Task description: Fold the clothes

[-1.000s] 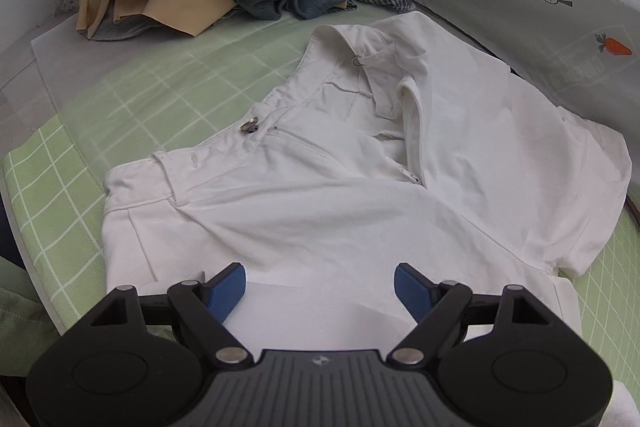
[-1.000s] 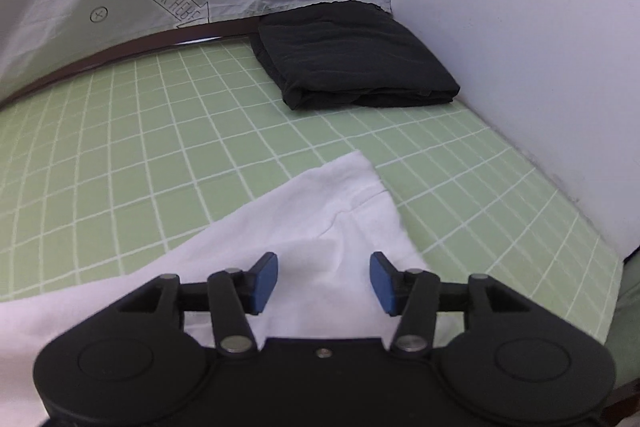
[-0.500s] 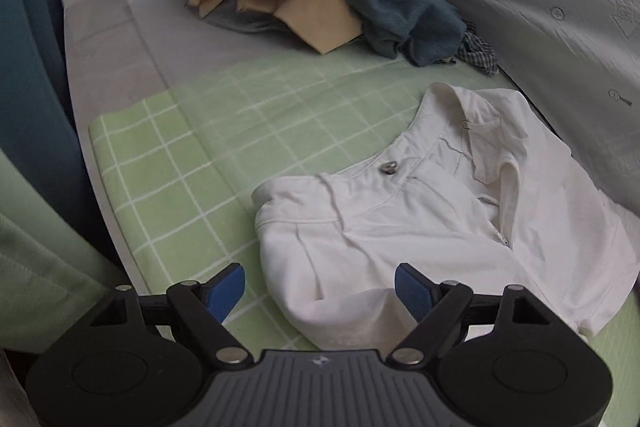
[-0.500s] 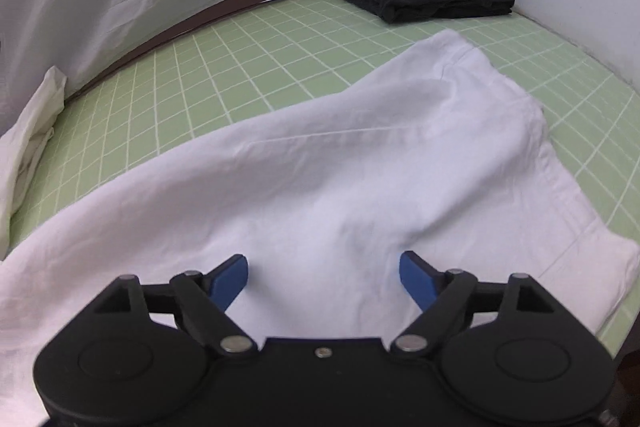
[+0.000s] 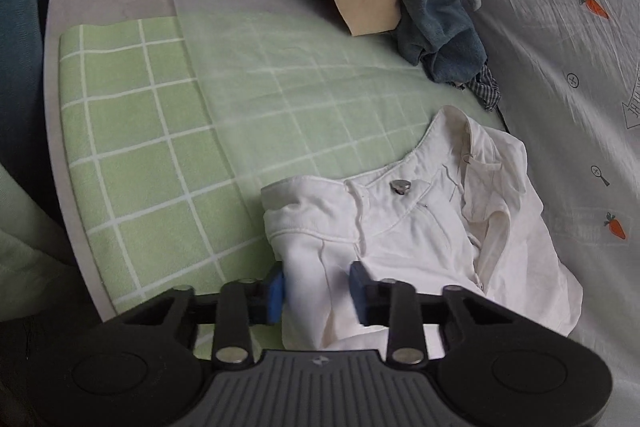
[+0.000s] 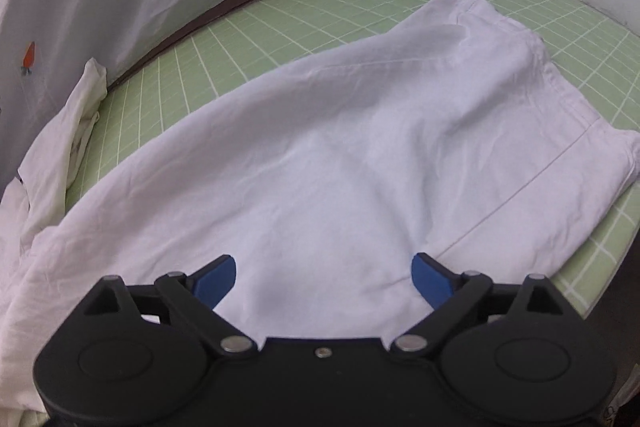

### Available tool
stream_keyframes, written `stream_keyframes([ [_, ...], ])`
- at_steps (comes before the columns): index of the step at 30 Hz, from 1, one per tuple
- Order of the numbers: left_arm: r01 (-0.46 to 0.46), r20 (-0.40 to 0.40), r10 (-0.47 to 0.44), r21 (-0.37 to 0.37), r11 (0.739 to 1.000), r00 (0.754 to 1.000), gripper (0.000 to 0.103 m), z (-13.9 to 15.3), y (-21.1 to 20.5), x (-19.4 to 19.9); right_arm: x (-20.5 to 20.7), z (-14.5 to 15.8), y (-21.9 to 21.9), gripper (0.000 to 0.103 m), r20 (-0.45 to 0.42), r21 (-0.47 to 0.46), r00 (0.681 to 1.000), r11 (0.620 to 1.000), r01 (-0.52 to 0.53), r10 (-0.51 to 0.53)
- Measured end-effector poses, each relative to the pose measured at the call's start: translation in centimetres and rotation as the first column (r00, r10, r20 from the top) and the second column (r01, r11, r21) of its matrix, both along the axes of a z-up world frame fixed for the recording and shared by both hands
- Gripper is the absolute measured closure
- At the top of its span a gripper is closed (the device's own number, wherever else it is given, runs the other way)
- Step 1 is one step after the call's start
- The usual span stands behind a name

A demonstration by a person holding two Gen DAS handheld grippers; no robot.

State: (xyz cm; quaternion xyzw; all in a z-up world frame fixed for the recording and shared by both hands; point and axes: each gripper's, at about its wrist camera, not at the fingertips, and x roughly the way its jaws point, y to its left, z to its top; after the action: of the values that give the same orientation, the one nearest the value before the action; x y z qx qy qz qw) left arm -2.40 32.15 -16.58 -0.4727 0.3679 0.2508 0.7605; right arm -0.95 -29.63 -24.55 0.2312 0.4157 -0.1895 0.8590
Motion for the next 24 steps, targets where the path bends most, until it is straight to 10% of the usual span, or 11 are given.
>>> stream_keyframes([
  [9,-0.035,0.157,0.014,0.128,0.991,0.987,0.097,4.1,3.5,2.8,-0.2,0.0,2.4,0.001,-0.041,-0.054,0.999,0.998,-0.023,0.021],
  [15,-0.008,0.042,0.0,0.193,0.981,0.999,0.09,3.8,3.7,3.6,-0.1,0.0,3.3,0.001,-0.06,-0.066,0.997,0.996,-0.058,0.054],
  [19,-0.045,-0.031,0.052,0.19,0.981,0.998,0.054,3.7,2.8,1.4,-0.3,0.1,2.8,0.001,-0.043,-0.036,0.998,0.998,-0.05,0.048],
  [24,0.026,-0.075,-0.002,0.316,0.948,0.997,0.036,5.3,-0.9,0.5,0.3,0.1,1.6,0.0,-0.027,-0.012,0.999,0.999,-0.048,0.048],
])
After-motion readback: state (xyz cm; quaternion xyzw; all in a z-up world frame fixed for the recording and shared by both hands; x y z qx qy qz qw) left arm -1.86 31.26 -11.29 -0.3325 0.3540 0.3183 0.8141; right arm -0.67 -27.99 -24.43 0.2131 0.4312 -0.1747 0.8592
